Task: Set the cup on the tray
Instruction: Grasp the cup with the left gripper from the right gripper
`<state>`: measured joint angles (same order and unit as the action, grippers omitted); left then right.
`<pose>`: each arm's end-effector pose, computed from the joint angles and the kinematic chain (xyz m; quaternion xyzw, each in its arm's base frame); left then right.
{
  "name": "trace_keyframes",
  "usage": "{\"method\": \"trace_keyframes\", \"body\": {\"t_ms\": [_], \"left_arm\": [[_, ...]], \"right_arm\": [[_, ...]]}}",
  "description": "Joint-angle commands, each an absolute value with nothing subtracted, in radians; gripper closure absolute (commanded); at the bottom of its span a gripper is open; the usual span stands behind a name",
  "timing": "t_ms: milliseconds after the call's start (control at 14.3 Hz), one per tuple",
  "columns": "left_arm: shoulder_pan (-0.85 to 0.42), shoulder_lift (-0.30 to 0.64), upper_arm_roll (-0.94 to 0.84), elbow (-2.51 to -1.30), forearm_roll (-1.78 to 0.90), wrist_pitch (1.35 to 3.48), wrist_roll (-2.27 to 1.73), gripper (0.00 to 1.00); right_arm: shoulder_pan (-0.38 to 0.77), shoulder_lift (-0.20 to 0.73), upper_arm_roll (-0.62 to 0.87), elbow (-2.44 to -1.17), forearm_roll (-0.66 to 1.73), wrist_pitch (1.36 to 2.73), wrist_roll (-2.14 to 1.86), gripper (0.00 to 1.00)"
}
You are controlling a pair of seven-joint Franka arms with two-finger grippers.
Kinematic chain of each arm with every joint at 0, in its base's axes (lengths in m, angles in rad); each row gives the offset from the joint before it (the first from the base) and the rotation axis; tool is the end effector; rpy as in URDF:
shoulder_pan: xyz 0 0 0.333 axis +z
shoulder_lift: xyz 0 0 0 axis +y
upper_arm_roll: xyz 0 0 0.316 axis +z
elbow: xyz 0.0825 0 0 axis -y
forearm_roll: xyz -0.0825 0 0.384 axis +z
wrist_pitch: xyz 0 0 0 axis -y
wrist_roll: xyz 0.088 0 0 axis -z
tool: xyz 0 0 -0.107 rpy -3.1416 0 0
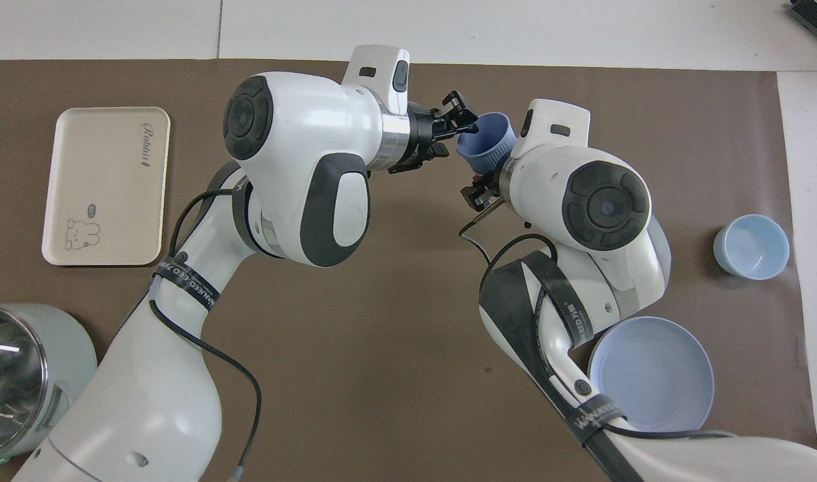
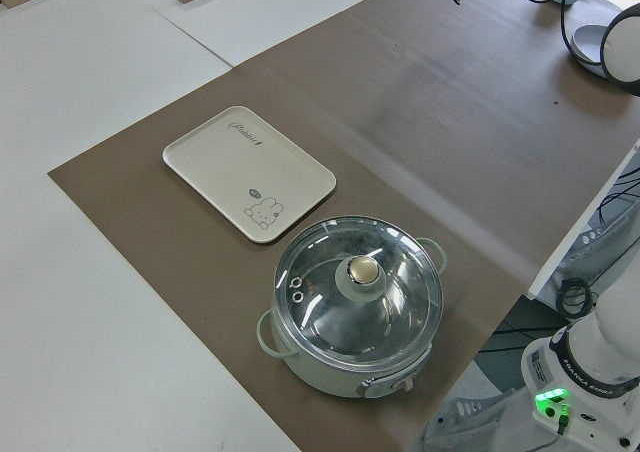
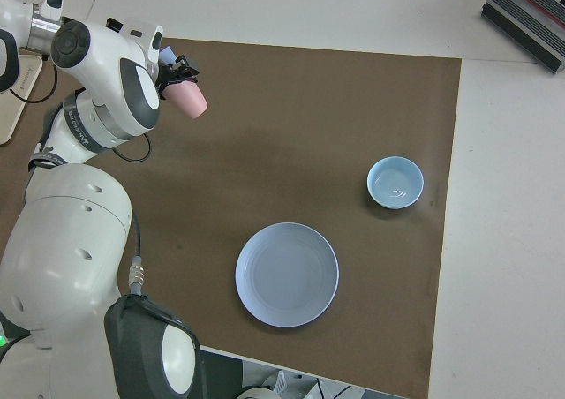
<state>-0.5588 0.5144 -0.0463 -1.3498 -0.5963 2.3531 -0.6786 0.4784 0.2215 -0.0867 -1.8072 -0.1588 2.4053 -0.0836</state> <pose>0.6147 -0.4250 0.4851 0.9177 0.1897 0.0278 0.3481 0.6015 0.2514 0.4609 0.9391 0.2795 0.1955 0.0430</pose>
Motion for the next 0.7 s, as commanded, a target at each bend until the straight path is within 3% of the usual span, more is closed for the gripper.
{"method": "trace_keyframes", "body": {"t_ms": [0,210,629], "left_arm": [[-0.568,0.528,-0.031,-1.295,-0.571,2.234,-0.701,0.43],[-0.561,0.528,-0.032,-1.284,-0.571,2.175,-0.693,0.56],[-0.554,0.534,-0.058,-1.253,-0.571,2.187,-0.693,0.95]], "right_arm": [[0.482,0.212,-0.087,-1.804,-0.190,2.385,-0.046,1.00],[0.482,0.212,-0.086,-1.804,-0.201,2.385,-0.046,1.00],[0.480,0.212,-0.086,-1.804,-0.201,2.387,-0.046,1.00]]}}
